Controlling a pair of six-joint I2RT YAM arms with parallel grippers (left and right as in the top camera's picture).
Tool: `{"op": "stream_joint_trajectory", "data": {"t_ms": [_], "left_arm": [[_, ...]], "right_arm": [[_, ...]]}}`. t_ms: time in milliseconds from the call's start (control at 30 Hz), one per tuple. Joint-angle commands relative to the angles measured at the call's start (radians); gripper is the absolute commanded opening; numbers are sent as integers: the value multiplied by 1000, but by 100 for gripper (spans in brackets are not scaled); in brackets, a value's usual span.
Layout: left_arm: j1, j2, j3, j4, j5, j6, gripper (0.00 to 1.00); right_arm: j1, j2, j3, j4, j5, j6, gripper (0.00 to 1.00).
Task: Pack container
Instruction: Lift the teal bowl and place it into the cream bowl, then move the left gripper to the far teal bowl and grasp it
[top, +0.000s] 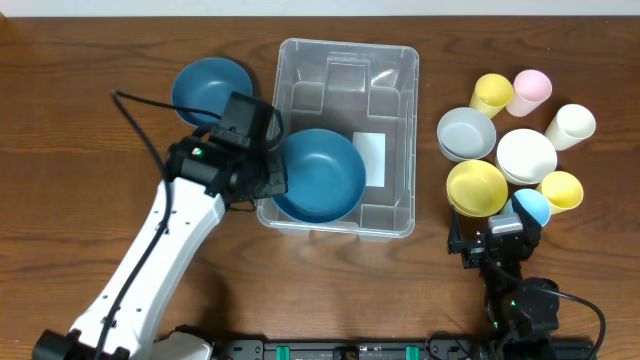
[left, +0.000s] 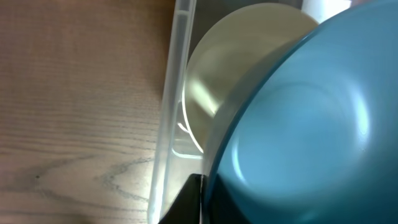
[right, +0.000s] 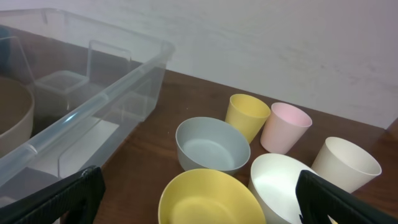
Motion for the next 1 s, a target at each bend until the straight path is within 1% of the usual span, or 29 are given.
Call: {"op": "stream_joint_trajectory", "data": {"t_ms": [0, 100, 300, 433, 533, 667, 800, 967], "left_arm": [[-2, 5, 18, 11, -19, -10, 42], [-2, -13, 31, 32, -74, -10, 45], [-2, -92, 105, 30, -182, -9, 45], [2, -154, 125, 30, -304, -9, 45], [23, -187, 125, 26, -368, -9, 45], [85, -189, 125, 32, -391, -10, 45], [170, -155, 124, 61, -391, -16, 45], [284, -69, 124, 171, -390, -37, 47]], "right_arm": [[3, -2, -3, -1, 10, -11, 99], [3, -2, -3, -1, 10, -11, 99], [3, -2, -3, -1, 10, -11, 99], [3, -2, -3, -1, 10, -11, 99], [3, -2, -3, -1, 10, -11, 99], [3, -2, -3, -1, 10, -11, 99], [3, -2, -3, -1, 10, -11, 99], [3, -2, -3, -1, 10, -11, 99]]}}
